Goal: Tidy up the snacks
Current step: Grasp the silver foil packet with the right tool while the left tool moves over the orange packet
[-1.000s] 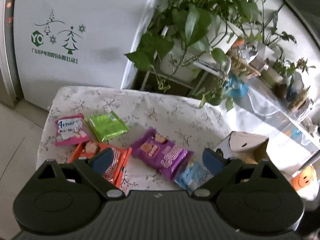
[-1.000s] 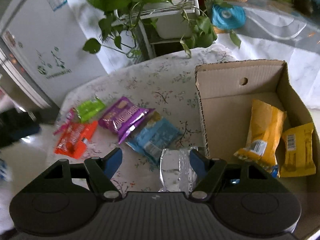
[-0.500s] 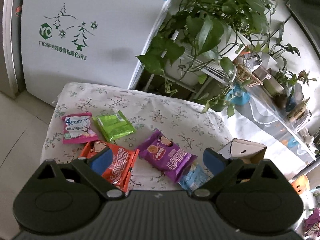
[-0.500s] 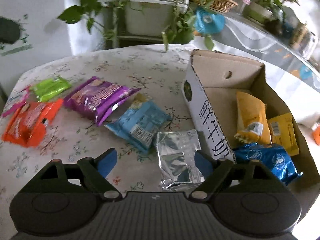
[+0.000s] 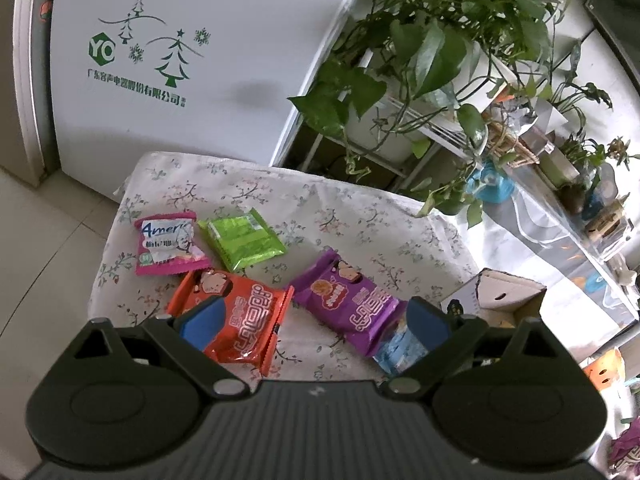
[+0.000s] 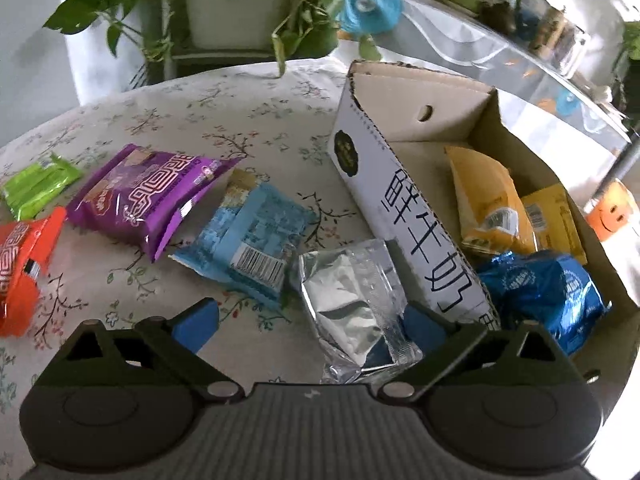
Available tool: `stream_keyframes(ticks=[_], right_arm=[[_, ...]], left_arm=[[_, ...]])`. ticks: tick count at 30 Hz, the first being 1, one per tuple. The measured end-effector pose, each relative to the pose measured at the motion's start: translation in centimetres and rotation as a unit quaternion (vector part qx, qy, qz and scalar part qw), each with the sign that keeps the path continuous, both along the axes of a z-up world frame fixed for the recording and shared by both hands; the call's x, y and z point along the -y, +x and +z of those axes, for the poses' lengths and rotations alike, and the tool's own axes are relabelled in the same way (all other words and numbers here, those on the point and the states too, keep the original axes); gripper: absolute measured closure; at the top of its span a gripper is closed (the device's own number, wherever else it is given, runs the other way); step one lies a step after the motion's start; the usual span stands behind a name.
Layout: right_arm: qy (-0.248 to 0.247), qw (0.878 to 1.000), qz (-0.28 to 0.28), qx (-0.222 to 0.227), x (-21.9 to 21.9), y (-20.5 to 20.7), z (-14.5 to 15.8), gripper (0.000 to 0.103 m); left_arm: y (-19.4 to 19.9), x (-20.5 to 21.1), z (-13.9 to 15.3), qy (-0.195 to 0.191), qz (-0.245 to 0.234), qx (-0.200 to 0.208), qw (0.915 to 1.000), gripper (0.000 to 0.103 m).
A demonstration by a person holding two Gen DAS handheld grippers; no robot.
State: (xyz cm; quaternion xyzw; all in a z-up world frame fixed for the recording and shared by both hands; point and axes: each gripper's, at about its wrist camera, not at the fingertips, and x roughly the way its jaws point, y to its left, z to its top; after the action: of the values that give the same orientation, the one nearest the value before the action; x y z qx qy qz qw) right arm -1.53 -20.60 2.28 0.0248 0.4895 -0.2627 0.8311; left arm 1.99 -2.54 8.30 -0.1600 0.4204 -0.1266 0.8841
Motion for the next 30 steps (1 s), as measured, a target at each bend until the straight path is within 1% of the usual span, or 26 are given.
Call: stream_keyframes(ticks=[4,6,9,11,14,17,19,21,22,25,28,30], right_arm=[[-0.009,1.0,-0.026,0.003,-0.1,0.2,-0.1,0.0],[-0.011,0.999,-0.033,-0.007,-0.1,0.6,-0.5,0.0],[-0.005,0.999,-0.042,-0.011,0.2,0.8,-0.7,0.0],[0.009,0.999,-0.039,-0.01,0.1,0.7,-0.6,0.0],[0.026,0.999,-0.017,-0.007,-0.4,0.6,-0.3,0.0],[0.059,0.998,0.02,0.0,-1.2,0.3,0.3,0.0],[0.085,0.995,0.048,0.005,-1.8,0.0,0.8,0.0],[0.092,0.994,0.056,0.013,-2.1,-0.4,1.4,0.0],[0.09,0.994,0.053,0.018,-2.0,-0.6,1.6,0.0],[0.083,0.996,0.011,0.031,-0.3,-0.6,1.7,0.0],[0.105,0.994,-0.018,0.015,1.3,-0.1,0.9,0.0],[0.123,0.992,-0.023,0.009,1.9,0.0,0.4,0.0]], left_arm=[[0.0,0.0,-0.1,0.003,0.0,0.0,1.0,0.007],[0.0,0.0,-0.2,0.004,0.0,-0.001,1.0,0.007],[0.0,-0.2,-0.2,0.005,0.003,-0.001,1.0,0.007],[0.0,-0.5,-0.2,0.006,0.008,0.0,0.9999,0.007],[0.2,-1.1,0.0,0.01,0.023,0.005,0.9997,0.007],[0.4,-1.7,0.3,0.018,0.039,0.01,0.999,0.007],[0.6,-2.0,0.4,0.03,0.049,0.011,0.9983,0.007],[0.6,-2.4,0.4,0.032,0.056,0.008,0.9979,0.007],[0.7,-2.6,0.3,0.03,0.058,0.004,0.9979,0.007],[1.0,-2.7,0.0,0.033,0.057,-0.009,0.9978,0.007],[1.3,-2.7,-0.4,0.045,0.052,-0.027,0.9972,0.007],[1.5,-2.8,-0.8,0.046,0.05,-0.044,0.9967,0.007]])
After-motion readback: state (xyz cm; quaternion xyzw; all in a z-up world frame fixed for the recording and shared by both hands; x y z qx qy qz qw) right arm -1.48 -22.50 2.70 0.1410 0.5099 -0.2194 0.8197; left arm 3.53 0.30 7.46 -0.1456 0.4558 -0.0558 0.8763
